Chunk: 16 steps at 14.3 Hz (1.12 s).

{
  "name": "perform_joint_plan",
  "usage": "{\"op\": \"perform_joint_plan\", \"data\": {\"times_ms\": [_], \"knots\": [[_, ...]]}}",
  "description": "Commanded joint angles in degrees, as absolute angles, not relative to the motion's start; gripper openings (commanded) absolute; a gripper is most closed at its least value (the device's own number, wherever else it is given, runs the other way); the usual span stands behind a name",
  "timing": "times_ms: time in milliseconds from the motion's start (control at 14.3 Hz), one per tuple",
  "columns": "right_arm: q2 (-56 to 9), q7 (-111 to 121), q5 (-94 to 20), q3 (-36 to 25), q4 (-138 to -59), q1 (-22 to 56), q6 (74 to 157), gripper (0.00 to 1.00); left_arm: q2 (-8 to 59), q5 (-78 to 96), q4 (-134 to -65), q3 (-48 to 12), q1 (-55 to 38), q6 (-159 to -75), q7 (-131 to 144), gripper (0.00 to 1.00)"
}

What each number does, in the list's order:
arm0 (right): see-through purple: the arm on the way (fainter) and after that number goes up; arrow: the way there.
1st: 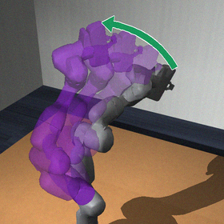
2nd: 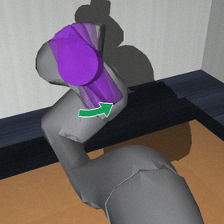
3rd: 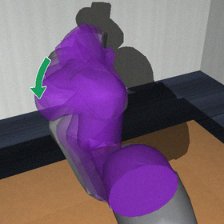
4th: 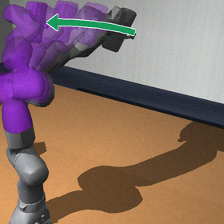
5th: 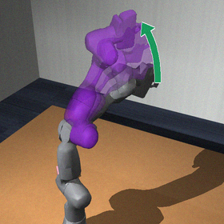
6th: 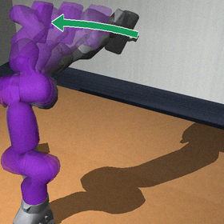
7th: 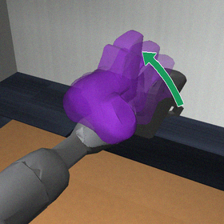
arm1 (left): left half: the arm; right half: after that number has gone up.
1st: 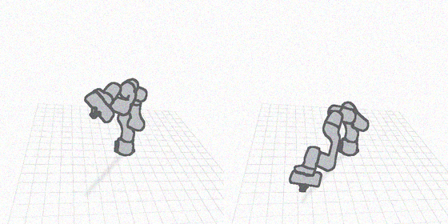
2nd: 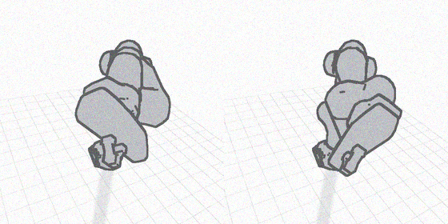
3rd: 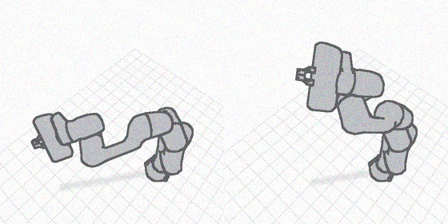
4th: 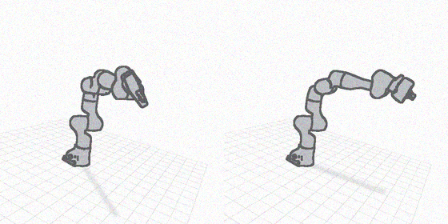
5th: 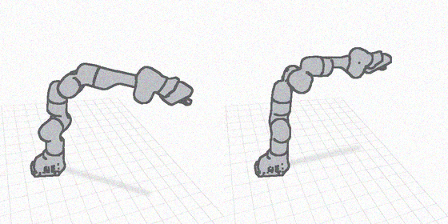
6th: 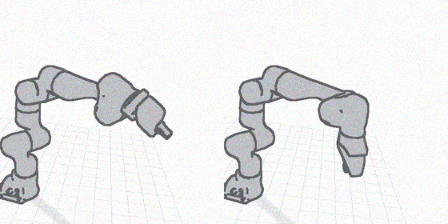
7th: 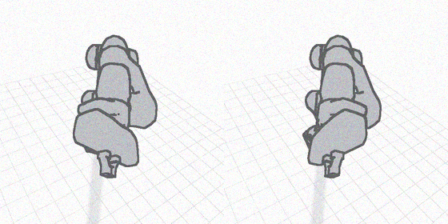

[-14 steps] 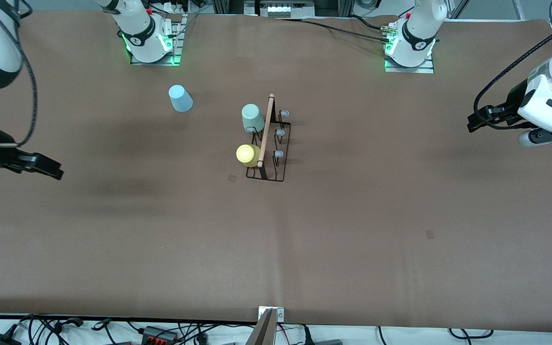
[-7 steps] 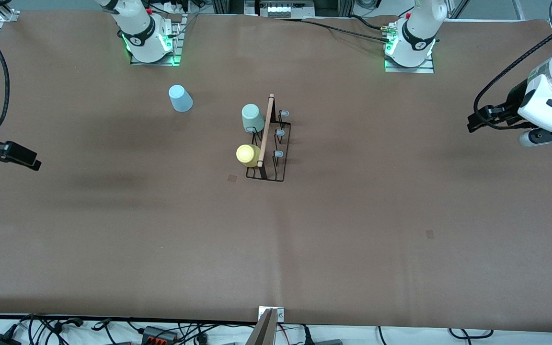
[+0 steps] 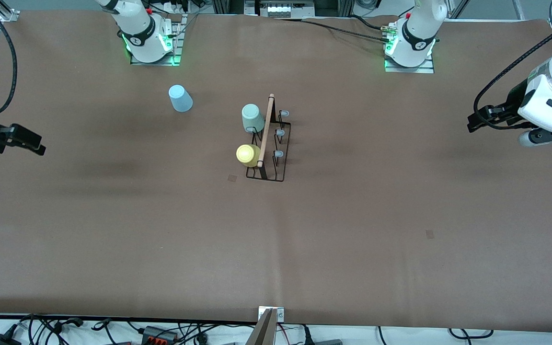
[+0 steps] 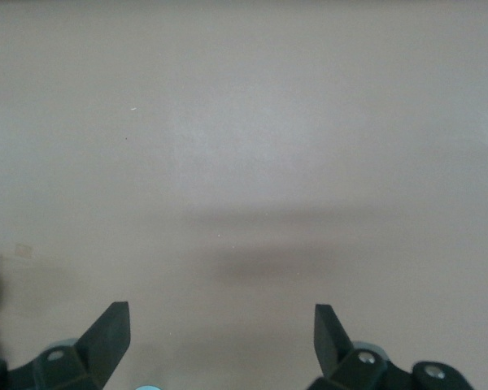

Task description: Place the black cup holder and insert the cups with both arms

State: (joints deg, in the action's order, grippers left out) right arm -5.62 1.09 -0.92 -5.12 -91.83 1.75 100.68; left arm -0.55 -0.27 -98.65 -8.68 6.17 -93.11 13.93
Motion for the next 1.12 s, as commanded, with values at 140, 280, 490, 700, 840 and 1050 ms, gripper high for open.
{"op": "perform_joint_plan", "data": {"times_ms": [140,280,490,700,840,1050], "knots": [[1.0,2.1,-0.8,-4.1,-100.3,1.3,103.4,1.00,-0.2,-0.8,-96.9,-9.1,6.6,-91.8,13.7,1.00],[1.8,2.2,-0.5,-4.1,-100.1,1.2,102.8,1.00,-0.2,-0.8,-96.9,-9.1,6.6,-91.8,13.7,1.00],[1.7,2.2,-0.7,-4.3,-98.8,1.1,100.1,1.00,0.5,-0.8,-95.9,-9.2,6.6,-91.8,13.7,1.00],[1.6,2.1,-0.6,-4.2,-98.5,1.1,99.9,1.00,1.0,-0.7,-95.5,-9.2,6.6,-91.8,13.6,1.00],[1.6,2.1,-0.6,-4.1,-98.8,1.2,99.8,1.00,1.0,-0.7,-95.5,-9.2,6.6,-91.8,13.7,1.00],[1.6,2.1,-0.6,-4.0,-99.1,1.3,99.3,1.00,1.0,-0.1,-95.5,-9.1,6.7,-92.1,13.7,1.00]]}}
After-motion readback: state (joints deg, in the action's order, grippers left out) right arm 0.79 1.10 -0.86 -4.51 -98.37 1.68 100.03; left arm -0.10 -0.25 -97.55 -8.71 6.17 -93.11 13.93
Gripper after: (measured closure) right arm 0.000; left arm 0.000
